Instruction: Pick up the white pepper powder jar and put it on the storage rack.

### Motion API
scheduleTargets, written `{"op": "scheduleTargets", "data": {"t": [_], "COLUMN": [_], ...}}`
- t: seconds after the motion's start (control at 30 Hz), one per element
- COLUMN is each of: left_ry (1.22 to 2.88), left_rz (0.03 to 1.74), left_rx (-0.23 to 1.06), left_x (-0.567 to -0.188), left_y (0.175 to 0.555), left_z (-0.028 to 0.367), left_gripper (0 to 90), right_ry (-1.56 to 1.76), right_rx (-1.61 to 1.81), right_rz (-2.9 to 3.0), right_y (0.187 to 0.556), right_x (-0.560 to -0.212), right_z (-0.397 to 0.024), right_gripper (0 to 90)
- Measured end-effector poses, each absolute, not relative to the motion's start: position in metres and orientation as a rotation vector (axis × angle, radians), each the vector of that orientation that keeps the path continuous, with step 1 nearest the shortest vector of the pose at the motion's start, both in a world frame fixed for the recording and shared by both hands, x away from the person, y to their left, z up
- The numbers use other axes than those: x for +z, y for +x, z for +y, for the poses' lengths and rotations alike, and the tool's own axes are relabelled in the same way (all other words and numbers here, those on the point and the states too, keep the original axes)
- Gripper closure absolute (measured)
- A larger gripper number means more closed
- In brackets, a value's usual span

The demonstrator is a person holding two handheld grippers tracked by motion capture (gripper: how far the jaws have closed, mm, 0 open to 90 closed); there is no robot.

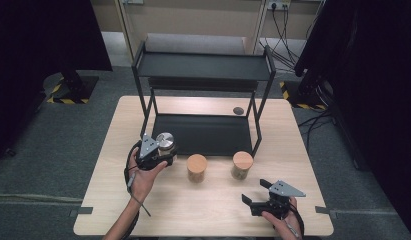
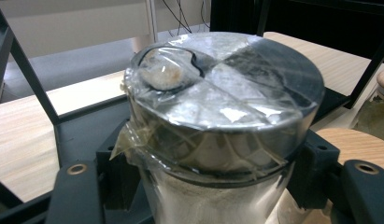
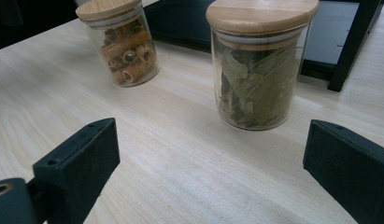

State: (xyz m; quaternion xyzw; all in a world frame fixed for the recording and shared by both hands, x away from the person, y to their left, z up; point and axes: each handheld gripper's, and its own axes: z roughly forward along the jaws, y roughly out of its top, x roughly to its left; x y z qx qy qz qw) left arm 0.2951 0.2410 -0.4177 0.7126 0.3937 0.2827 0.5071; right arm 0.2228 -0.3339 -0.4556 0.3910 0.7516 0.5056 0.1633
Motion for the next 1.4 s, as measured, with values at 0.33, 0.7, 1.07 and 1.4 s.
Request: {"op": "scheduleTargets", "data": {"t": [0.33, 0.7, 1.07, 1.4], "left_ry": [1.721, 1.720, 1.722, 1.725], "left_rz": [0.954, 0.950, 0.948, 0.957], "left_rx": [0.687, 0.691, 0.692, 0.697], "left_x": [-0.416, -0.413, -0.410, -0.408], "left_y": [0.304, 0.310, 0.315, 0.321], "left_z": [0.236, 0.231, 0.228, 0.226], "left_gripper": [31.1, 31.1, 31.1, 31.1], "right_ry": [1.117, 1.116, 1.115, 1.115], "right_rx": [1.442, 1.441, 1.442, 1.443], "right_rz": [2.142, 2.143, 2.143, 2.145], "right_y": [0.223, 0.223, 0.222, 0.223], "right_x": [-0.456, -0.455, -0.455, -0.456], "right_z": [-0.334, -0.335, -0.335, -0.335], "right_gripper": [4.3, 4.3, 4.3, 4.3]}}
